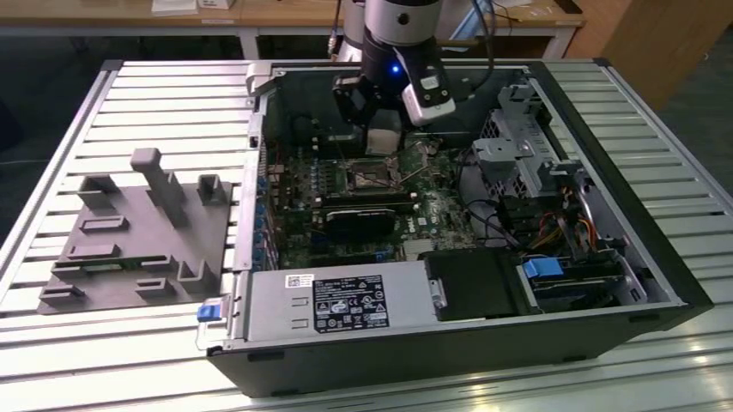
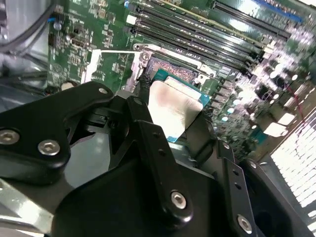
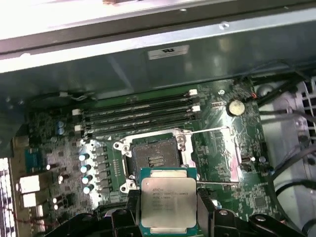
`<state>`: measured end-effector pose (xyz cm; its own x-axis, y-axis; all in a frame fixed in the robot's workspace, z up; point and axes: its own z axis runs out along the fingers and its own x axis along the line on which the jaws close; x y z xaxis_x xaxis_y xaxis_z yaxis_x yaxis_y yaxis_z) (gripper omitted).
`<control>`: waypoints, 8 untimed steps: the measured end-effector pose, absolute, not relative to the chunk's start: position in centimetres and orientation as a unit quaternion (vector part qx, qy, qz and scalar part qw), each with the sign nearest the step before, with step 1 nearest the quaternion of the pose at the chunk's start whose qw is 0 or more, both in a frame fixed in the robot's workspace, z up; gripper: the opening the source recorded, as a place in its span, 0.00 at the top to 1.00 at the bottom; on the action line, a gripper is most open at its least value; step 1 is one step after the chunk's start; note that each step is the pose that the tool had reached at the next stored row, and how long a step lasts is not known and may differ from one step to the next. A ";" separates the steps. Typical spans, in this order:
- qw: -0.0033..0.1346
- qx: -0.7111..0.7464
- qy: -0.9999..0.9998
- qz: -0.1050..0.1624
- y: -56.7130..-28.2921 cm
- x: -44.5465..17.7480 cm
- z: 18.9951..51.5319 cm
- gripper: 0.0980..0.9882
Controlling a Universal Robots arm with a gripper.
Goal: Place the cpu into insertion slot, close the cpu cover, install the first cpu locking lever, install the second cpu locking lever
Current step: 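Place the cpu into insertion slot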
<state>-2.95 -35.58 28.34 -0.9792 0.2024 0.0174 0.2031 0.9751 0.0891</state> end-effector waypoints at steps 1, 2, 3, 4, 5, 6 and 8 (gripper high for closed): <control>0.004 -0.111 -0.993 -0.045 -35.6 -3.0 28.3 0.50; 0.003 -0.120 -0.992 -0.045 -35.6 -3.0 28.3 0.50; 0.003 -0.128 -0.991 -0.045 -35.6 -3.0 28.3 0.50; 0.002 -0.137 -0.990 -0.045 -35.6 -3.0 28.3 0.50; 0.002 -0.146 -0.988 -0.046 -35.6 -3.0 28.3 0.50; 0.002 -0.155 -0.987 -0.045 -35.6 -3.0 28.3 0.50; 0.001 -0.173 -0.984 -0.046 -35.6 -3.0 28.2 0.50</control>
<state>-2.95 -35.58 28.25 -0.9401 0.3405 0.0173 0.3407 0.9359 0.0893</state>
